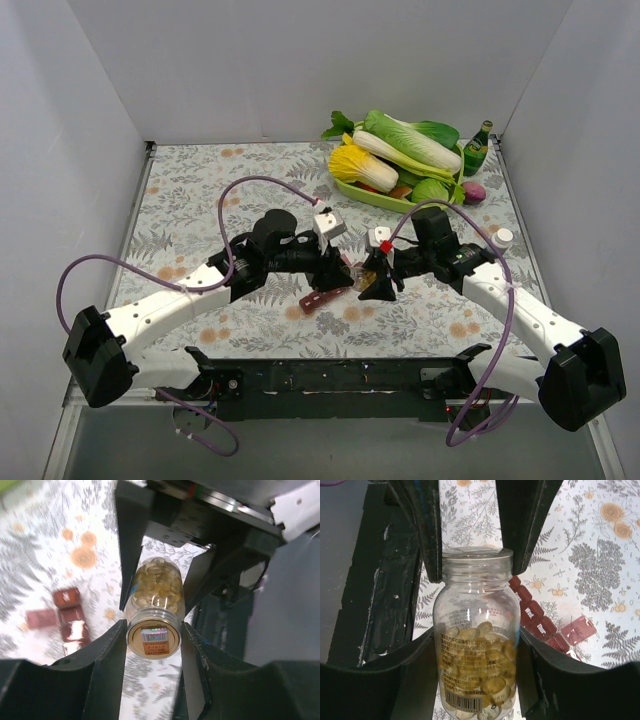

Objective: Sort the pills into containers

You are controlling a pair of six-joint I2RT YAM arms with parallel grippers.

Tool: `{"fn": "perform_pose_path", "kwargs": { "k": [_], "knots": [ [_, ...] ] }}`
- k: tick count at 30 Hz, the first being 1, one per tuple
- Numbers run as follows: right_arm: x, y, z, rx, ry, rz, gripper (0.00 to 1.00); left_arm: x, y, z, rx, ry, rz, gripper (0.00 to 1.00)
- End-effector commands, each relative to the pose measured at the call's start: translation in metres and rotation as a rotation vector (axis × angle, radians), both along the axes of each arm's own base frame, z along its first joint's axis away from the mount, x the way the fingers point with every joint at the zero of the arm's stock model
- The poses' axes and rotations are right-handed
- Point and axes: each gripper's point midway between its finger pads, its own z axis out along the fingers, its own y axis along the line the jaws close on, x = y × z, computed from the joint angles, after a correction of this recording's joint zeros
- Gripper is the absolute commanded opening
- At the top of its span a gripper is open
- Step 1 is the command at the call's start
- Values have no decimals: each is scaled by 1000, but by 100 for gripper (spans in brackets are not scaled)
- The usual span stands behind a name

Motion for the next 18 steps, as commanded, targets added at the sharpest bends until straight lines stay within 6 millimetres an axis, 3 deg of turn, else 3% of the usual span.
{"fn": "perform_pose_path", "kwargs": {
  "k": [1, 2, 4, 6, 11, 14, 18],
  "knots": [
    [11, -1, 3, -2, -57, -53, 2, -4, -5, 1, -14, 460, 206, 0],
    [11, -1, 3, -5, -61, -58, 2, -10, -8, 6, -56, 642, 255, 0],
    [14, -2, 1, -12, -72, -77, 2, -16, -4, 1, -104, 820, 323, 0],
    [14, -3, 1, -11, -75, -80, 2, -15, -6, 17, -208, 991, 395, 0],
    [15, -2, 1, -11, -68, -80, 2, -3, 5, 34, -290, 1134, 572, 0],
    [14, -1, 3, -8, -68, -75, 2, -2, 3, 45, -314, 1167, 568, 0],
    [14, -2, 1, -8, -65, -75, 2, -1, 6, 44, -306, 1175, 574, 0]
  ]
}}
